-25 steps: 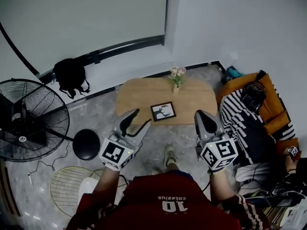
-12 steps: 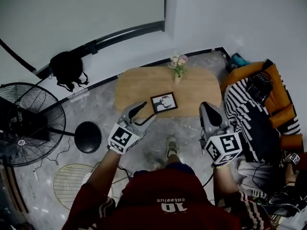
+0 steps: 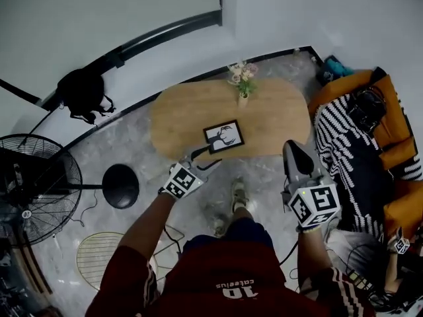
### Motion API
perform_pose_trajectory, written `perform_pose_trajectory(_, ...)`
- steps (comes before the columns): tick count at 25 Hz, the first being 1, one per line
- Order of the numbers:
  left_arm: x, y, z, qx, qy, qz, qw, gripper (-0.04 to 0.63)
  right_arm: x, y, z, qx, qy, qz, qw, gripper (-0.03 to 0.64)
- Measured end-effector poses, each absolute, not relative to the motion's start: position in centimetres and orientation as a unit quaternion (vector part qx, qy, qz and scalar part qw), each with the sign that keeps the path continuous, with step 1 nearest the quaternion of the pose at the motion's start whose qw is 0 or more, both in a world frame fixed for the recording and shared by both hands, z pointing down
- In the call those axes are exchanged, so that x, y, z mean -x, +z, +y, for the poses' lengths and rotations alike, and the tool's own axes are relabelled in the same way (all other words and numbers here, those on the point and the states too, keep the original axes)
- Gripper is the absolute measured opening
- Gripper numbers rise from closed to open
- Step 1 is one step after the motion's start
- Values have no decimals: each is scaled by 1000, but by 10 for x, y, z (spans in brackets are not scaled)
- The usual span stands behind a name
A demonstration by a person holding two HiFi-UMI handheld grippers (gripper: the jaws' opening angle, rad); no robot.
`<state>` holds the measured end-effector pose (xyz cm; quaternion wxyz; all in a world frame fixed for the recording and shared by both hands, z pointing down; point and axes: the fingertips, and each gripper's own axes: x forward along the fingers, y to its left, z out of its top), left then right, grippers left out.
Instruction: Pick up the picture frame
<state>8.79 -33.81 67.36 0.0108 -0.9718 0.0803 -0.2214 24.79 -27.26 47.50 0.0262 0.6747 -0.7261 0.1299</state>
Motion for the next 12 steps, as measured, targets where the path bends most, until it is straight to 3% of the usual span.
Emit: perform_pose_trajectory(12, -130, 826, -388, 945, -322, 45, -25, 225, -277, 552, -309, -676, 180, -713, 49, -5)
